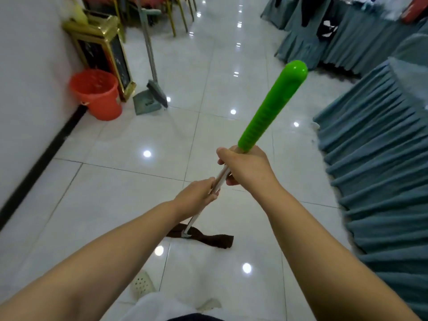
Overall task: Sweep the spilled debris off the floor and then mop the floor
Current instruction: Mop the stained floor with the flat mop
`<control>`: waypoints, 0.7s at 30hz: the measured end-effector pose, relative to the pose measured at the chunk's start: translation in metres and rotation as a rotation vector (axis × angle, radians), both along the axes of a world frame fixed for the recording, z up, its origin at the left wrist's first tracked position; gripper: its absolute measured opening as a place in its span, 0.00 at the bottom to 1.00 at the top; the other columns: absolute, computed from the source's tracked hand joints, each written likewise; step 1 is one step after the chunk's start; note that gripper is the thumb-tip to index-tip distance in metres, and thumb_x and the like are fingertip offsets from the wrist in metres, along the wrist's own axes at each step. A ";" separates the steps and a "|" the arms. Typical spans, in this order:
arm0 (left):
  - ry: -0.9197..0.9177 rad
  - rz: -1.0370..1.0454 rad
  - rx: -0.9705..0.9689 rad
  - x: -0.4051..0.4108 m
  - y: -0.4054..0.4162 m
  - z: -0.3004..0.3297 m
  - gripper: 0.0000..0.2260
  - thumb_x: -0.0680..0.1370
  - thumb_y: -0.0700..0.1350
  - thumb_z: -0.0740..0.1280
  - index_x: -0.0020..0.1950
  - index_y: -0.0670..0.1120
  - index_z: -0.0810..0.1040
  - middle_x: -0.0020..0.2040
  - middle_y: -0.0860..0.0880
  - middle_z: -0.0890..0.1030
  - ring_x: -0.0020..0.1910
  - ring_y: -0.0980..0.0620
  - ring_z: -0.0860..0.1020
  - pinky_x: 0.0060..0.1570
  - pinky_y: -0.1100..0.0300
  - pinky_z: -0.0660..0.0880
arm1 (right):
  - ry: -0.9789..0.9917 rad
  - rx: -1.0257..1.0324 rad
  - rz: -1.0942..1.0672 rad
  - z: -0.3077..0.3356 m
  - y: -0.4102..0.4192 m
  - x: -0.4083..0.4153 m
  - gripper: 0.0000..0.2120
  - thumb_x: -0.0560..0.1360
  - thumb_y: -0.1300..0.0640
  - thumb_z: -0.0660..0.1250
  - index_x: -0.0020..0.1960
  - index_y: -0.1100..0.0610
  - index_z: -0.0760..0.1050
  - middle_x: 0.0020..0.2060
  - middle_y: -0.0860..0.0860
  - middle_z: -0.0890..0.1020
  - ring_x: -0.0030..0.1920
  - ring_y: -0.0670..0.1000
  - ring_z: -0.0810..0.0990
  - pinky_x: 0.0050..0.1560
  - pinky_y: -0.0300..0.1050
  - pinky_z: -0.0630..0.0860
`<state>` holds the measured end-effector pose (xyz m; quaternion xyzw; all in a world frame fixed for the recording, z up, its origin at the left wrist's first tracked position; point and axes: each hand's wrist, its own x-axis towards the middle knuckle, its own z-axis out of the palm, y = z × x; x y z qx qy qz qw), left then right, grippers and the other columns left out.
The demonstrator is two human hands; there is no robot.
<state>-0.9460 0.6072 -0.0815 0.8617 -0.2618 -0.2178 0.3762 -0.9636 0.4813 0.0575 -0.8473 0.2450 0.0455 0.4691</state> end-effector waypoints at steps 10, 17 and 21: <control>0.051 0.259 -0.033 0.064 0.160 0.003 0.03 0.77 0.49 0.65 0.49 0.56 0.73 0.46 0.54 0.80 0.46 0.52 0.78 0.47 0.55 0.75 | -0.022 0.012 0.229 0.003 0.152 0.085 0.14 0.63 0.40 0.68 0.35 0.51 0.81 0.29 0.50 0.83 0.31 0.52 0.84 0.42 0.55 0.83; 0.034 0.439 -0.037 0.103 0.274 0.001 0.03 0.76 0.49 0.66 0.50 0.55 0.75 0.44 0.55 0.81 0.44 0.53 0.79 0.44 0.58 0.76 | -0.075 0.045 0.398 -0.001 0.267 0.143 0.19 0.61 0.37 0.66 0.36 0.53 0.79 0.32 0.49 0.83 0.31 0.50 0.84 0.39 0.54 0.83; 0.026 0.531 -0.041 0.121 0.319 0.002 0.04 0.76 0.48 0.67 0.49 0.55 0.74 0.45 0.53 0.81 0.44 0.52 0.79 0.47 0.53 0.77 | -0.097 0.050 0.490 -0.004 0.313 0.174 0.18 0.64 0.38 0.68 0.36 0.53 0.79 0.32 0.49 0.83 0.31 0.51 0.83 0.39 0.55 0.83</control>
